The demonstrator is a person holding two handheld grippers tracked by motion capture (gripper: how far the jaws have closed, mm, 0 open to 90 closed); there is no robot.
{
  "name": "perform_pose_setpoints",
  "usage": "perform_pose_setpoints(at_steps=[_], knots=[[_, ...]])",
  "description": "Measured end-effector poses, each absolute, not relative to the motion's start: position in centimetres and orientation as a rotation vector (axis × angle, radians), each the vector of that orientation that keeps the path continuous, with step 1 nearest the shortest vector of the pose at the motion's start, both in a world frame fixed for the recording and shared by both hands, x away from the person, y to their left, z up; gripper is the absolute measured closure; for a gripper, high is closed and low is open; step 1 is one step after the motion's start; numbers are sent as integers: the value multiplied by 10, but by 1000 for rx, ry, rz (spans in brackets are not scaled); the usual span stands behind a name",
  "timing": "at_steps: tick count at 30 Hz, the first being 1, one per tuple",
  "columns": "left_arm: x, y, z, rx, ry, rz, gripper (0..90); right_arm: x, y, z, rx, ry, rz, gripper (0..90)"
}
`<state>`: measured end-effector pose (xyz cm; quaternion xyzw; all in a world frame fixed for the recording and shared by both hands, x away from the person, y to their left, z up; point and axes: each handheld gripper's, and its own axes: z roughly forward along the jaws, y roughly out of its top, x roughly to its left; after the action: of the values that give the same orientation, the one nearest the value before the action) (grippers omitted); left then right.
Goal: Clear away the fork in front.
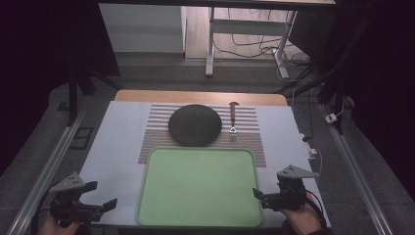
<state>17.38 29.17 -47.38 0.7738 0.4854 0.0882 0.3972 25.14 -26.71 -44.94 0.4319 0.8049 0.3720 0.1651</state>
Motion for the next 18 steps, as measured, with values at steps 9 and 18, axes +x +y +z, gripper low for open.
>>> perform_pose_setpoints(at_steps=[9, 18], knots=[[174, 292, -474, 1963, 1231, 225, 0, 256, -263, -446, 1153, 2307, 1087, 0], [174, 292, -474, 1956, 1233, 223, 0, 265, -256, -444, 1103, 2334, 1095, 0]])
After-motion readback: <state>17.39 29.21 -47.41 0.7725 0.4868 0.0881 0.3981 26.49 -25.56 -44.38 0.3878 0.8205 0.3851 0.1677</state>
